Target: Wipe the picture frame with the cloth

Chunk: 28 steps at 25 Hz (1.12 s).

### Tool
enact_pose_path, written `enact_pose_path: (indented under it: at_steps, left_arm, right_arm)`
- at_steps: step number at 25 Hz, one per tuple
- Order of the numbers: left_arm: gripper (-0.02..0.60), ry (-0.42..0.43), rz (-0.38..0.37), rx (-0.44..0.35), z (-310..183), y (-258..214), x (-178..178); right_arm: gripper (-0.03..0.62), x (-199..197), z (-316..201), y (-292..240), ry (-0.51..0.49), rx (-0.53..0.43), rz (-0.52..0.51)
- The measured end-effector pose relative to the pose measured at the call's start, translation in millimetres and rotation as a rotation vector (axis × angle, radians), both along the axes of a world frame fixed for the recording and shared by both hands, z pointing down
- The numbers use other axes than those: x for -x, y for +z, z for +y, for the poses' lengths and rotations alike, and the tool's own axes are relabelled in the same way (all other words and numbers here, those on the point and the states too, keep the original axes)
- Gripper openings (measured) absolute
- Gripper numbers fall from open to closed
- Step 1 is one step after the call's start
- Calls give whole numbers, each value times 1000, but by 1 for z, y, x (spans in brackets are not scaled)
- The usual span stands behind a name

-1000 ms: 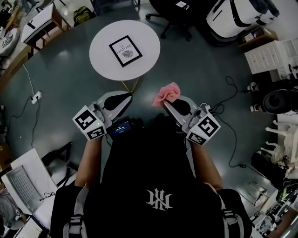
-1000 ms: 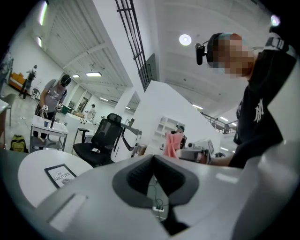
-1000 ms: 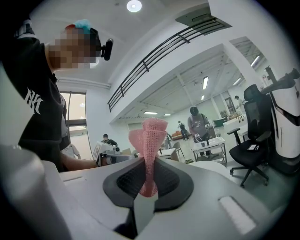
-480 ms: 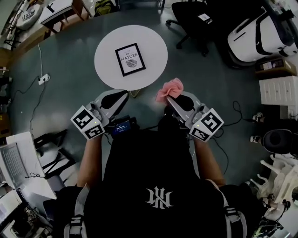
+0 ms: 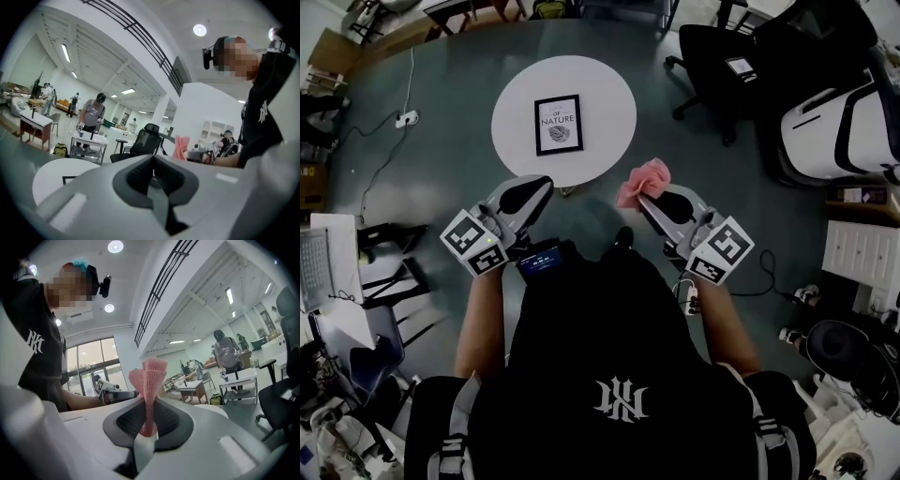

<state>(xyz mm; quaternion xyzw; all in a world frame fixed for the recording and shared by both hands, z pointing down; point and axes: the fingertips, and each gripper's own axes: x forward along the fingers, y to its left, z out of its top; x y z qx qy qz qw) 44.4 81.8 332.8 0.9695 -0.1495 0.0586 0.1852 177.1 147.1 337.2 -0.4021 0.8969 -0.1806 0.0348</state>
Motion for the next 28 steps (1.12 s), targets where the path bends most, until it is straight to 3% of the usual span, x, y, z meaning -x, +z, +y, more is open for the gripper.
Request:
enact_pose_path:
  at_steps: [7, 12, 24, 28]
  left_arm:
    - [2, -124, -40, 50, -15, 19, 3]
    - [3, -194, -47, 37, -31, 27, 9]
    - [2, -316, -52, 90, -113, 86, 27]
    - [3, -339, -99, 144, -144, 113, 39]
  right_arm:
    - [34, -14, -21, 10, -87, 6, -31]
    - [34, -16, -39, 18, -126, 30, -29]
    - [34, -23, -113, 45, -177, 107, 22]
    - [34, -13, -148, 49, -208, 135, 19]
